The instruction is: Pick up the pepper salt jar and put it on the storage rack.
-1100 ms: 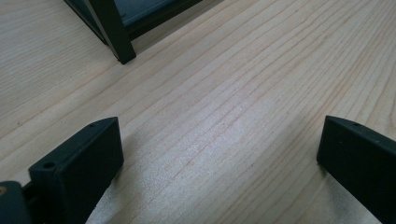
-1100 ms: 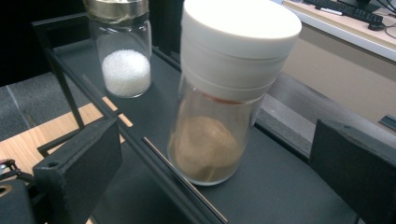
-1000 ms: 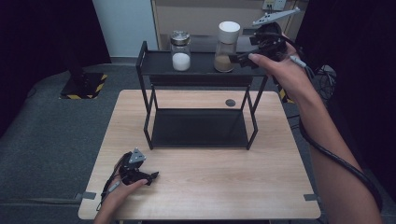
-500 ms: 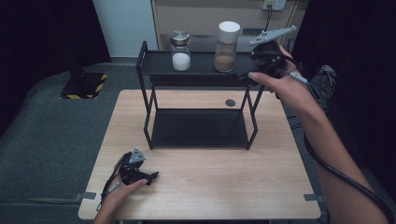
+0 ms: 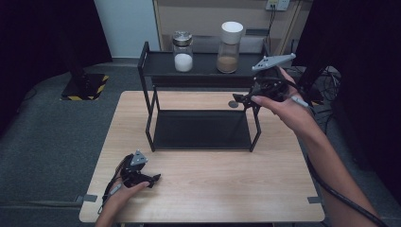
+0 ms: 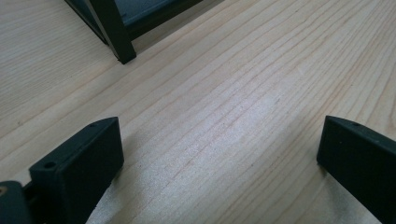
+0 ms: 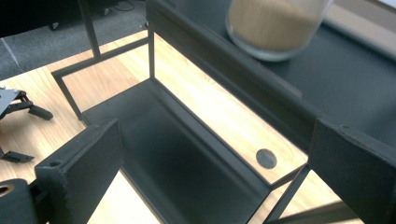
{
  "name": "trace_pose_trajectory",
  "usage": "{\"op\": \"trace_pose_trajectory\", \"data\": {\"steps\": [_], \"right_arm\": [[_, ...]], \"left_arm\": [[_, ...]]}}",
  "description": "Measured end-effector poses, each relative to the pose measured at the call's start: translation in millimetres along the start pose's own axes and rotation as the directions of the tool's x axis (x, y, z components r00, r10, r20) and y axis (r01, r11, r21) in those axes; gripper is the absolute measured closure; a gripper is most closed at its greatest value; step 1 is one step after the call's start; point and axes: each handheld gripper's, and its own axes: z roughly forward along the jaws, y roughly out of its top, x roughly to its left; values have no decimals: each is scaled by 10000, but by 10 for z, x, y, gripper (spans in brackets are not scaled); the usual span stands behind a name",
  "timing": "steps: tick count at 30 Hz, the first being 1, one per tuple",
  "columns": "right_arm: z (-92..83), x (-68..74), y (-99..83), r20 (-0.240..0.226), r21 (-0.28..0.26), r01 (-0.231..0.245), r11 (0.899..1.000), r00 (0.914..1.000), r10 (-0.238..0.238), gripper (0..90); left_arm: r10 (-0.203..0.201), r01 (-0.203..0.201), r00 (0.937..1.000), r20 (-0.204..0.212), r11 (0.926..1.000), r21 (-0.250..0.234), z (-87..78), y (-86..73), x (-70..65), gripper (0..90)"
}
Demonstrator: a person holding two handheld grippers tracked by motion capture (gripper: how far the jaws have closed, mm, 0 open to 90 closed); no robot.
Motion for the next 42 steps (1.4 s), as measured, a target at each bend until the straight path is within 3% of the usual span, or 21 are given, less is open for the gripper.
{"op": "trace_pose_trajectory", "data": {"steps": [18,30,42], "right_arm": [[120,128,-711,-120,311,-619,9976,9980,623,39],[317,233,-1151,-106,1100,-872,9901,9960,889,39],[524,346,-1599,-349,1528,-1141,9816,9921,1207,38]], "left_arm": [[-11,11,10000,-25,10000,1,-1,-1,-6,0],[-25,25,10000,-44,10000,-3,-2,-2,-11,0],[-42,42,9999,-91,10000,2,-5,-3,-23,0]]}}
